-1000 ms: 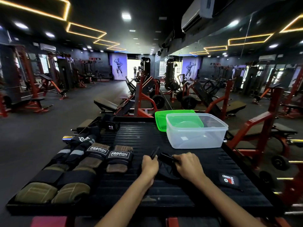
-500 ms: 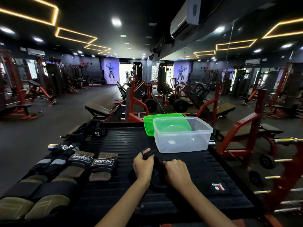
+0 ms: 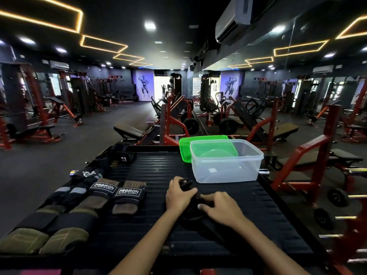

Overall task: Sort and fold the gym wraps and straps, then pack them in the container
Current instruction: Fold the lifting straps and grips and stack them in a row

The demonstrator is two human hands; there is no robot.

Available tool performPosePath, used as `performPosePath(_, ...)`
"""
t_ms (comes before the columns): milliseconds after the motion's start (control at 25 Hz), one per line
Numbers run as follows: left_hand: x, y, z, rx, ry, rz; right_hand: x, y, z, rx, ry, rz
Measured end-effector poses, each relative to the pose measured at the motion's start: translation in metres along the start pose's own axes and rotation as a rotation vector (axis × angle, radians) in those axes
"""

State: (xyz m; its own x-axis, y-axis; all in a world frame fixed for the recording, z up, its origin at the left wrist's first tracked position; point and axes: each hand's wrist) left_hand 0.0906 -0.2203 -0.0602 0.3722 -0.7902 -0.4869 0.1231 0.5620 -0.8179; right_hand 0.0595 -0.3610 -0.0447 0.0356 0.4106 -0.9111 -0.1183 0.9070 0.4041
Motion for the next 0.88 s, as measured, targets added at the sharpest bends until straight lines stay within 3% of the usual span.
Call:
performPosePath(120, 0.002, 0.003, 0.001, -0.002, -0.009, -0.014, -0.014, -0.029, -0.007, 0.088, 0.3, 0.3)
performPosePath(200, 0.003, 0.004, 0.001, -0.001, -0.022, -0.008, -0.029, -0.044, -0.018, 0.038, 0.522, 0.557)
performPosePath(280, 0.003, 0.004, 0.0, 0.003, -0.025, -0.009, -0.047, -0.061, -0.024, -0.03, 0.645, 0.737)
performPosePath(400, 0.002, 0.004, -0.001, 0.011, -0.03, -0.02, -0.066, -0.079, -0.027, -0.124, 0.625, 0.831)
performPosePath(600, 0.002, 0.006, -0.001, 0.012, -0.026, -0.043, -0.064, -0.086, -0.036, 0.078, 0.765, 1.358)
performPosePath(680, 0.001, 0.006, 0.0, 0.008, -0.028, -0.042, -0.059, -0.084, -0.044, 0.025, 0.817, 1.418)
performPosePath(880, 0.0, 0.006, 0.0, 0.003, -0.021, -0.054, -0.035, -0.076, -0.035, -0.069, 0.746, 1.51)
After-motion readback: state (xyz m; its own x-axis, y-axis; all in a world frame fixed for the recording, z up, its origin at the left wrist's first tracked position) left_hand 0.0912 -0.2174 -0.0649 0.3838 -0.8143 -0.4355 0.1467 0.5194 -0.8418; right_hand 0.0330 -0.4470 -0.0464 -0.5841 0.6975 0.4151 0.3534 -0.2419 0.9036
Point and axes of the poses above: each hand's wrist, its own z-axis towards the middle knuckle, its own x-axis out of the palm, y = z × x, and after that the axes turned 10 degrees about x, right-handed
